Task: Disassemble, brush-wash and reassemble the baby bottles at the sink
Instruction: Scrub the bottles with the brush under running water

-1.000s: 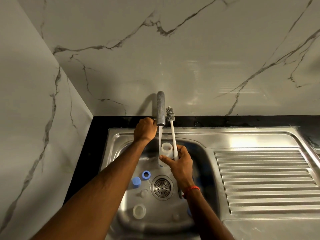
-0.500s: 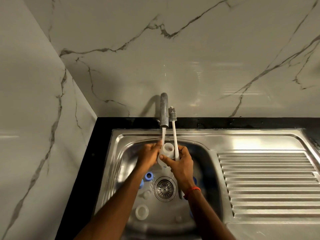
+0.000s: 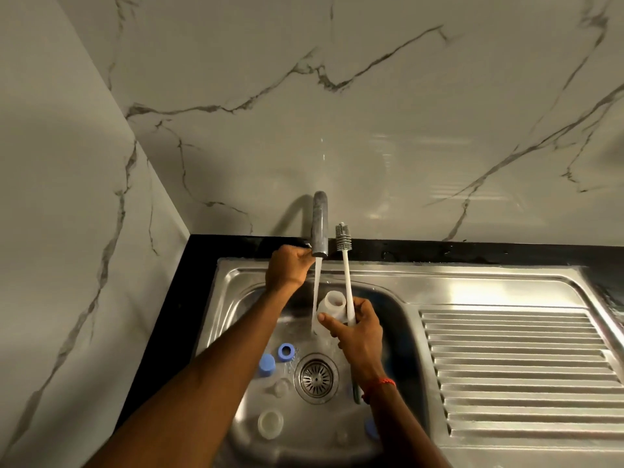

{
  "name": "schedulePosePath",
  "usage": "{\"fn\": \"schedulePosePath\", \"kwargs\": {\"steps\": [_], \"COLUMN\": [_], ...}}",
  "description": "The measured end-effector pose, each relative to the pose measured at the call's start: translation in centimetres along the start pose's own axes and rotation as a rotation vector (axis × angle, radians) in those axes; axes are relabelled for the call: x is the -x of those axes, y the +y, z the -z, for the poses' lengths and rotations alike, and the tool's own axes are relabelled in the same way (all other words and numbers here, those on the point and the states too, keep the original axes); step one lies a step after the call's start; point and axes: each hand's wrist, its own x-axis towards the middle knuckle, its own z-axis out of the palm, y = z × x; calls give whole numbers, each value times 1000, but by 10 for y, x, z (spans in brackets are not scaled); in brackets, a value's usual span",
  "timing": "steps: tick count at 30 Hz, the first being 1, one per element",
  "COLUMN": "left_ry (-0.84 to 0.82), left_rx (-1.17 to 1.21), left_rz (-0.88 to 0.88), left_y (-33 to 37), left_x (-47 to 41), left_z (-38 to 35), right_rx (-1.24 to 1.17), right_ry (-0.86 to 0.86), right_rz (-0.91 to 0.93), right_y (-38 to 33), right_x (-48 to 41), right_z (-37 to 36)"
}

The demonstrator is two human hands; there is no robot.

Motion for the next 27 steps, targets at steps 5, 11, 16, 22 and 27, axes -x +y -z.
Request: {"fn": "schedulePosePath", "kwargs": {"steps": [5, 11, 16, 22, 27], "left_ry": [84, 91, 67, 78, 67], "left_rx": [-158, -239, -283, -305, -219], "left_rz": [10, -62, -103, -81, -54], "left_y": [5, 2, 10, 10, 9], "left_x": [-12, -20, -29, -31, -29], "left_z": [-4, -3, -7, -10, -7], "right_rx": [23, 39, 46, 69, 79], "right_ry": [-5, 1, -7, -6, -4], "right_rz": [2, 6, 7, 7, 6], "right_y": [-3, 1, 3, 7, 7], "right_x": [-4, -7, -9, -10, -9], "right_z": [2, 0, -2, -2, -3]}}
